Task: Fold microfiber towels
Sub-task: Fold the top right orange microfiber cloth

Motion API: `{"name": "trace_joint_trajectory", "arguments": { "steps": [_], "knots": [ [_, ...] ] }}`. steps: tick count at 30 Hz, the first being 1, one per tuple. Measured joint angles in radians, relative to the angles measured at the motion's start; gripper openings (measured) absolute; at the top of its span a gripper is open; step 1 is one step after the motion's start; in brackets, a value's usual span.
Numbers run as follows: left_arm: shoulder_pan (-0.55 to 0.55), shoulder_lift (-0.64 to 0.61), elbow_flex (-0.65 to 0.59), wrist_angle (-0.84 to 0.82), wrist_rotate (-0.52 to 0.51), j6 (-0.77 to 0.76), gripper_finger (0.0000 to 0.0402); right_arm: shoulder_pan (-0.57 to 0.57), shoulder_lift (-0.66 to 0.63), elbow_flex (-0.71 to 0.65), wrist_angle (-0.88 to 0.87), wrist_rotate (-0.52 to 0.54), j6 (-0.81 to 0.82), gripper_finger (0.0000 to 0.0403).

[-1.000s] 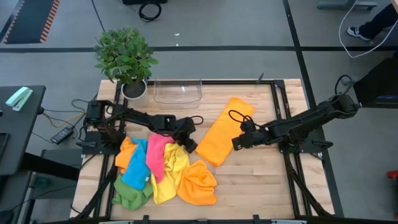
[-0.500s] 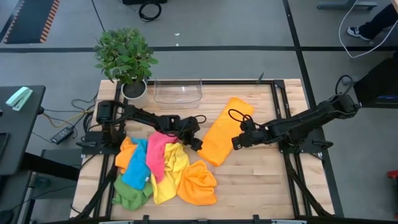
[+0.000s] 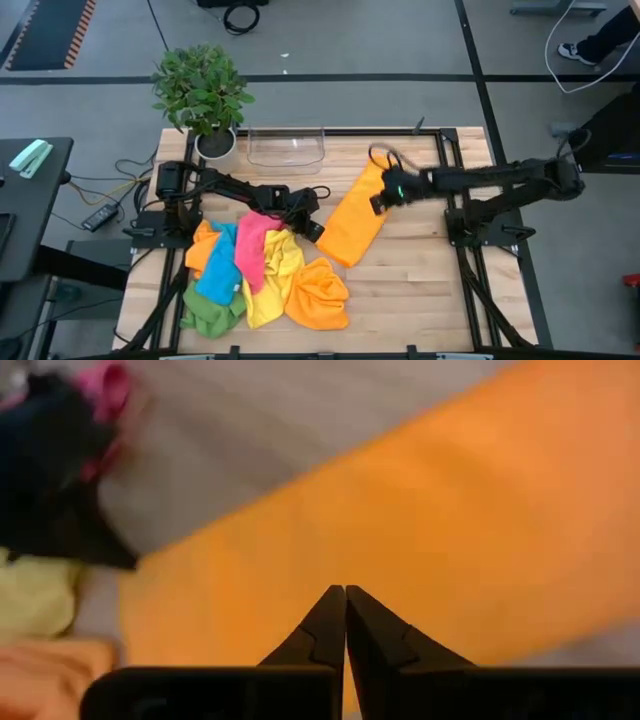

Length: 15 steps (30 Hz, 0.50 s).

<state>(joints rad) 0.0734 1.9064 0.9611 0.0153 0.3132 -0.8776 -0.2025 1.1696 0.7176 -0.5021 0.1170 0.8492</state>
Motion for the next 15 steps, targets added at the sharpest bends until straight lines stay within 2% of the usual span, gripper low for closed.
{"name": "trace_joint_trajectory", "arguments": {
  "steps": [5,8,11,15],
  "knots": [
    [0.000,-0.001,0.000,-0.004,-0.022,-0.025,0.0014,-0.363,0.057,0.059,-0.002,-0.151,-0.319,0.0052],
    [-0.001,-0.001,0.000,-0.004,-0.032,-0.041,0.0006,-0.533,0.131,0.102,-0.003,-0.225,-0.492,0.0083],
    [-0.001,-0.002,0.000,-0.005,-0.037,-0.060,0.0011,-0.611,0.245,0.166,-0.002,-0.277,-0.619,0.0121],
    [0.000,-0.002,0.000,-0.005,-0.040,-0.089,0.0008,-0.634,0.413,0.273,-0.021,-0.285,-0.737,0.0165]
  ]
}}
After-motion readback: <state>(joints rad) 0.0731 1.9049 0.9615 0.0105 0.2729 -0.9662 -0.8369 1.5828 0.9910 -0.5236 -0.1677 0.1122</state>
